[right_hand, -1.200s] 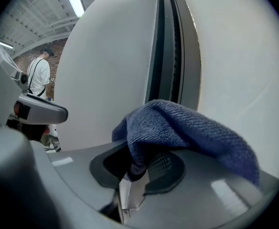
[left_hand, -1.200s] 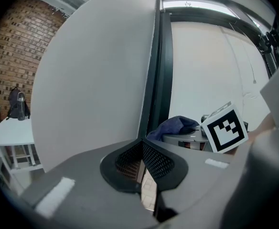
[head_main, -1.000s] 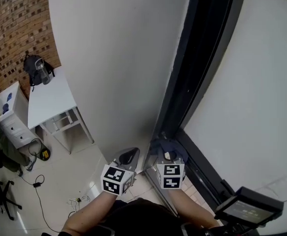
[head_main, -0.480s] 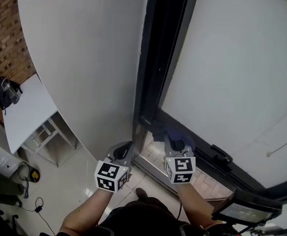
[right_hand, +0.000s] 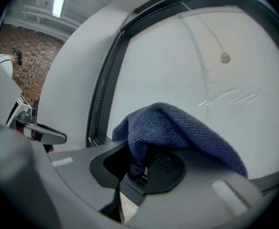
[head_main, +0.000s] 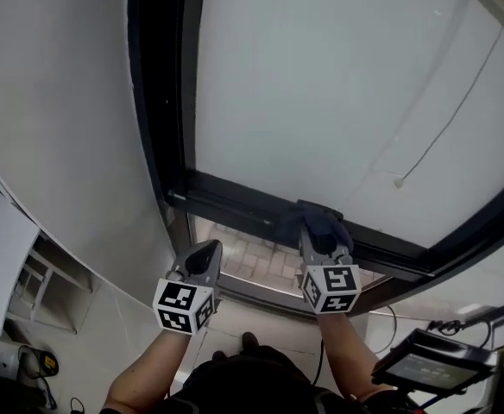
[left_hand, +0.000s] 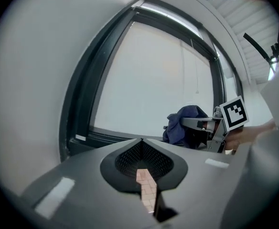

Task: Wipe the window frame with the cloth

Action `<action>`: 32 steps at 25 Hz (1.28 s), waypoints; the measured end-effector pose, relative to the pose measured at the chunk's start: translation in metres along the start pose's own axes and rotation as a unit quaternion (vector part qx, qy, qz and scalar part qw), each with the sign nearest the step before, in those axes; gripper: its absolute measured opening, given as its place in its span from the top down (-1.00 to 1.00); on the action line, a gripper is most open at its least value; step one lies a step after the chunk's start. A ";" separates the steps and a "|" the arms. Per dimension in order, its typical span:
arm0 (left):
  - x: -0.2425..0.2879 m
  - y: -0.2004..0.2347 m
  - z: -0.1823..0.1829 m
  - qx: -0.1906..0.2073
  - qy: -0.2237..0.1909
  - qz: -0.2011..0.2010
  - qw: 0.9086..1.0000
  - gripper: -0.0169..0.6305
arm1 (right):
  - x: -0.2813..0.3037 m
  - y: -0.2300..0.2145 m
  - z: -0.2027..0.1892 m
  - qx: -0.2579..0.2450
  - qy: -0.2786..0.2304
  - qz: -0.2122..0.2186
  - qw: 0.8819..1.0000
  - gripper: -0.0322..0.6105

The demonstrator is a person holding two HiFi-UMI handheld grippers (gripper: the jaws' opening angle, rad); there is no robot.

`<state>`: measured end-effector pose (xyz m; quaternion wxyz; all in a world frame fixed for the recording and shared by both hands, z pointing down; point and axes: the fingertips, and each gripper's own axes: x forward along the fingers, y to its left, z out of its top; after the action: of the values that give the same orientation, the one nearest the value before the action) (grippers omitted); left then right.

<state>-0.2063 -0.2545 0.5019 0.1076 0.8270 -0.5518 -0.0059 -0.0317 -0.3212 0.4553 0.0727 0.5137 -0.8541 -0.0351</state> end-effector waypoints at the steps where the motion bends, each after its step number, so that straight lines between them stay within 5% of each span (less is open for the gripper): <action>1: 0.004 -0.010 0.001 0.004 0.000 -0.010 1.000 0.97 | -0.010 -0.013 -0.001 0.004 0.000 -0.014 1.000 0.68; 12: 0.049 -0.102 0.017 0.034 -0.006 -0.036 0.999 0.97 | -0.117 -0.129 -0.016 0.076 -0.004 -0.096 0.993 0.68; 21: 0.066 -0.195 0.031 0.059 -0.006 -0.064 0.996 0.97 | -0.193 -0.191 -0.022 0.095 -0.005 -0.100 0.990 0.69; 32: 0.065 -0.244 0.049 0.079 -0.021 -0.085 0.993 0.97 | -0.229 -0.202 -0.036 0.112 -0.008 -0.085 0.990 0.70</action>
<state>0.0352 -0.2329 0.4159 0.0296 0.8763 -0.4808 0.0108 0.2559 -0.2137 0.4439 0.0050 0.5890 -0.8065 0.0507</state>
